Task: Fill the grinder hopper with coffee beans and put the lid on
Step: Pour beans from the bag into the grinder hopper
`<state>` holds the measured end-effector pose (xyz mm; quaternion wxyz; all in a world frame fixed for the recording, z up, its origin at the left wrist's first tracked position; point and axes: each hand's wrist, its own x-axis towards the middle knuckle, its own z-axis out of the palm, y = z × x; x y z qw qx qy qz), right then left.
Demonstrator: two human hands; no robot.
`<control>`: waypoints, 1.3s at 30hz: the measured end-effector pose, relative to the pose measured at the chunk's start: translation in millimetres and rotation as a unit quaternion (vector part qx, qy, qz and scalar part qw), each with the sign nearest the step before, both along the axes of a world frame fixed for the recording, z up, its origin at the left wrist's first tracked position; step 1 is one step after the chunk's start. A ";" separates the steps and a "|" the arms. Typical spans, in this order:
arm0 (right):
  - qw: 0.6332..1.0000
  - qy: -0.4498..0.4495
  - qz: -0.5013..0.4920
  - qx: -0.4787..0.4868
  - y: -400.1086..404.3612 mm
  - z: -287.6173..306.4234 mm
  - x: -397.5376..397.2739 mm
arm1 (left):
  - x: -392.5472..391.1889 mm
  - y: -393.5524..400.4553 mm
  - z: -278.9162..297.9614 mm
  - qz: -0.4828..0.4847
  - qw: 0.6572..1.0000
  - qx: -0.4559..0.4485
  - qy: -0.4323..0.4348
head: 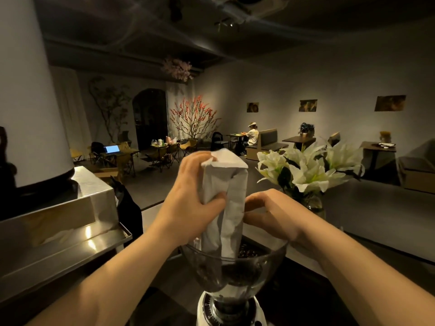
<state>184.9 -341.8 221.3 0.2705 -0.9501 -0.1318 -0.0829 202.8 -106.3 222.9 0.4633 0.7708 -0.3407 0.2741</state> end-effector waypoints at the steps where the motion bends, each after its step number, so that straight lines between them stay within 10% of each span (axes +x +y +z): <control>1: 1.000 0.002 0.002 0.011 -0.2 -0.4 -0.3 | 1.8 0.8 -3.1 0.006 0.999 -0.027 -0.024; 16: 0.972 -0.188 -0.077 0.121 11.4 3.3 -79.9 | -12.3 18.4 20.4 0.037 0.949 -0.210 -0.230; 30: 0.969 -0.185 -0.116 0.115 29.7 -3.6 -121.5 | -19.9 25.2 3.2 -0.030 0.968 -0.186 -0.165; 35: 0.946 -0.196 -0.119 0.228 40.4 -9.4 -129.3 | -59.6 30.8 19.4 0.020 0.936 -0.270 -0.223; 39: 0.903 -0.024 -0.101 0.417 58.1 -0.9 -129.1 | -70.1 36.1 4.2 0.006 0.911 -0.392 -0.127</control>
